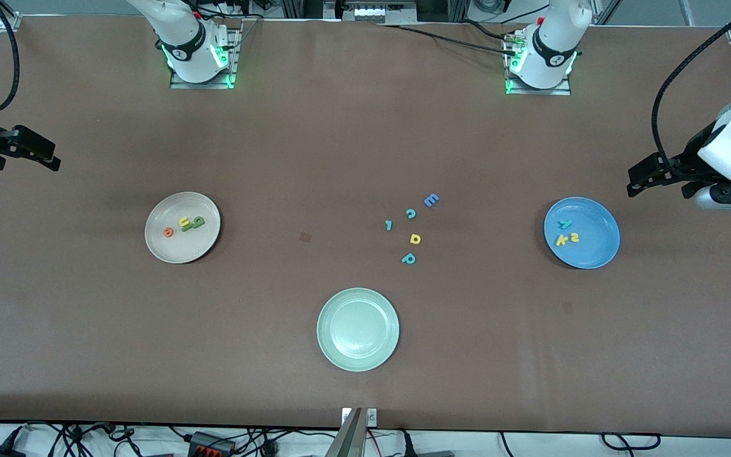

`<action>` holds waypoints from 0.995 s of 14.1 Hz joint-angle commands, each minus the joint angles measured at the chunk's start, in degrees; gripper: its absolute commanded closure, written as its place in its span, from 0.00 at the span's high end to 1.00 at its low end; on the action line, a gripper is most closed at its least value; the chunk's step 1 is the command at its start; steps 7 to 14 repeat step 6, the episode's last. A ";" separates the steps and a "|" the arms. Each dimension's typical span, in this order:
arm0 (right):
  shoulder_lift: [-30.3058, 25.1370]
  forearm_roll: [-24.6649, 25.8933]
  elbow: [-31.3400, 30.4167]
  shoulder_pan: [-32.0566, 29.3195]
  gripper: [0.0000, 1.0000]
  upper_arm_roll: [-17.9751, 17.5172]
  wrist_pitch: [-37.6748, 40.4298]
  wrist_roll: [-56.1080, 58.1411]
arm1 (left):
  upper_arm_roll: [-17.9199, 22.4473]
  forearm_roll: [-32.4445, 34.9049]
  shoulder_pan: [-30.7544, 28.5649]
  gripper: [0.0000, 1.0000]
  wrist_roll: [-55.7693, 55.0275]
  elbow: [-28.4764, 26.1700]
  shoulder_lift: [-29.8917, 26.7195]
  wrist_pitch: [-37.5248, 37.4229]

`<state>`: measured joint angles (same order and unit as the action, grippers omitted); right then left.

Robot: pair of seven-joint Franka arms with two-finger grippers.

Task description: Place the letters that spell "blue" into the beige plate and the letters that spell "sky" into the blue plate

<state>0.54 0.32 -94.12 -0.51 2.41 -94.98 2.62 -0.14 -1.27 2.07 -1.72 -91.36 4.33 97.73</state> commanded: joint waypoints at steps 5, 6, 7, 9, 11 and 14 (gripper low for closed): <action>-1.24 0.74 -1.51 -0.29 1.00 -0.12 -0.65 0.37 | 0.23 -0.40 -0.14 1.00 1.55 1.63 0.86 -0.52; -1.16 0.74 -1.51 -0.29 1.00 -0.04 -0.65 0.37 | 0.23 -0.40 -0.14 1.00 1.55 1.71 0.86 -0.52; -1.16 0.74 -1.51 -0.29 1.00 -0.04 -0.65 0.37 | 0.23 -0.40 -0.14 1.00 1.55 1.71 0.86 -0.52; -1.16 0.74 -1.51 -0.29 1.00 -0.04 -0.65 0.37 | 0.23 -0.40 -0.14 1.00 1.55 1.71 0.86 -0.52; -1.16 0.74 -1.51 -0.29 1.00 -0.04 -0.65 0.37 | 0.23 -0.40 -0.14 1.00 1.55 1.71 0.86 -0.52; -1.16 0.74 -1.51 -0.29 1.00 -0.04 -0.65 0.37 | 0.23 -0.40 -0.14 1.00 1.55 1.71 0.86 -0.52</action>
